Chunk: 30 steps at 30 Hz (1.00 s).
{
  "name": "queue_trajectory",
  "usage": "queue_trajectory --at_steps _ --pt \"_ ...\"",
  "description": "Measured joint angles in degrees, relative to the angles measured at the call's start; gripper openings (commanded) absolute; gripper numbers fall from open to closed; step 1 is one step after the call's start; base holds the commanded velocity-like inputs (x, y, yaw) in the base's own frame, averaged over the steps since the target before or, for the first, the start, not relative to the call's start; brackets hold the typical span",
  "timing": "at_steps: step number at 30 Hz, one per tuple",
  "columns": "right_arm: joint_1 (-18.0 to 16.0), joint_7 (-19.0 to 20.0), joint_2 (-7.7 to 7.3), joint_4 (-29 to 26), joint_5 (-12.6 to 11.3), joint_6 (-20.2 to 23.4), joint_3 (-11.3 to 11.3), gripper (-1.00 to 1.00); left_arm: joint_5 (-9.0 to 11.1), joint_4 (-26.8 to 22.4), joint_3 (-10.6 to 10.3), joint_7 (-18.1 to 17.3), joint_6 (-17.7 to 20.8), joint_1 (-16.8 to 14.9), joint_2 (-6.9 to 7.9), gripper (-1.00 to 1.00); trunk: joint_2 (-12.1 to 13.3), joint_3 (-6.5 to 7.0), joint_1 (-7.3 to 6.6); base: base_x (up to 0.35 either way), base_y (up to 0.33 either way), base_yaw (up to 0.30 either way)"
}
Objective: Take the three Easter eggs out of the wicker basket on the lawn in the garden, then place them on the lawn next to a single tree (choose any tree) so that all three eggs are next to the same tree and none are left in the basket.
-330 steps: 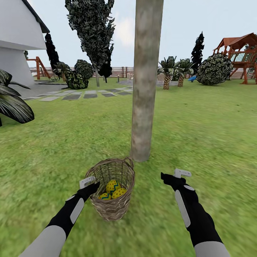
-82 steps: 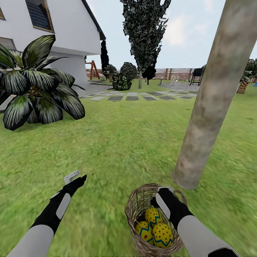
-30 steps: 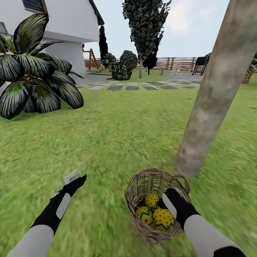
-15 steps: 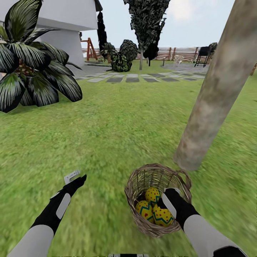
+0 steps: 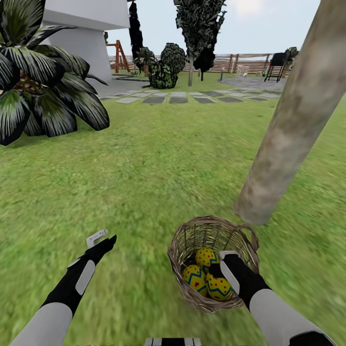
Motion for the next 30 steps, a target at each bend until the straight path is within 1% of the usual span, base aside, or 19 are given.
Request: queue_trajectory --at_steps 2,4,5,8,11,22,25,30 --pt "0.0 -0.16 0.0 -0.03 0.39 -0.3 0.0 1.0 0.0 0.02 0.0 -0.01 0.0 0.0 0.0 1.0 -0.03 -0.44 0.05 0.0 0.0 0.0" --pt "0.0 -0.17 0.0 -0.02 0.62 -0.47 0.0 1.0 0.0 0.04 0.0 -0.01 -0.03 0.0 0.0 1.0 -0.03 -0.45 0.05 0.0 0.0 0.0" --pt "0.0 -0.16 0.0 0.01 0.73 -1.5 0.04 1.0 0.0 0.04 0.0 0.0 -0.05 0.0 0.0 1.0 -0.03 -0.45 0.05 0.0 0.0 0.0" --pt "0.0 -0.15 0.0 0.35 0.78 -4.36 0.12 1.0 0.0 0.01 0.0 0.02 -0.05 0.0 0.0 1.0 -0.07 -1.11 0.13 0.0 0.0 0.0" --pt "0.0 -0.15 0.0 0.56 0.8 -5.45 0.14 1.0 0.0 0.02 0.0 -0.01 -0.06 0.0 0.0 1.0 -0.11 -1.77 0.21 0.0 0.0 0.0" --pt "0.0 0.0 0.0 0.72 0.53 -5.37 0.08 1.0 0.0 0.03 0.0 0.0 -0.05 -0.02 0.0 1.0 -0.26 -4.21 0.49 0.0 0.0 0.0" --pt "-0.05 -0.05 0.0 0.65 0.48 -5.32 0.07 1.0 0.0 0.0 0.0 -0.01 -0.07 -0.01 0.0 1.0 -0.26 -4.22 0.49 0.0 0.0 0.0" --pt "-0.09 -0.06 0.0 0.5 0.57 -5.31 0.06 1.0 0.0 -0.01 0.0 -0.01 -0.05 0.0 0.0 1.0 -0.32 -5.32 0.62 0.0 0.0 0.0"
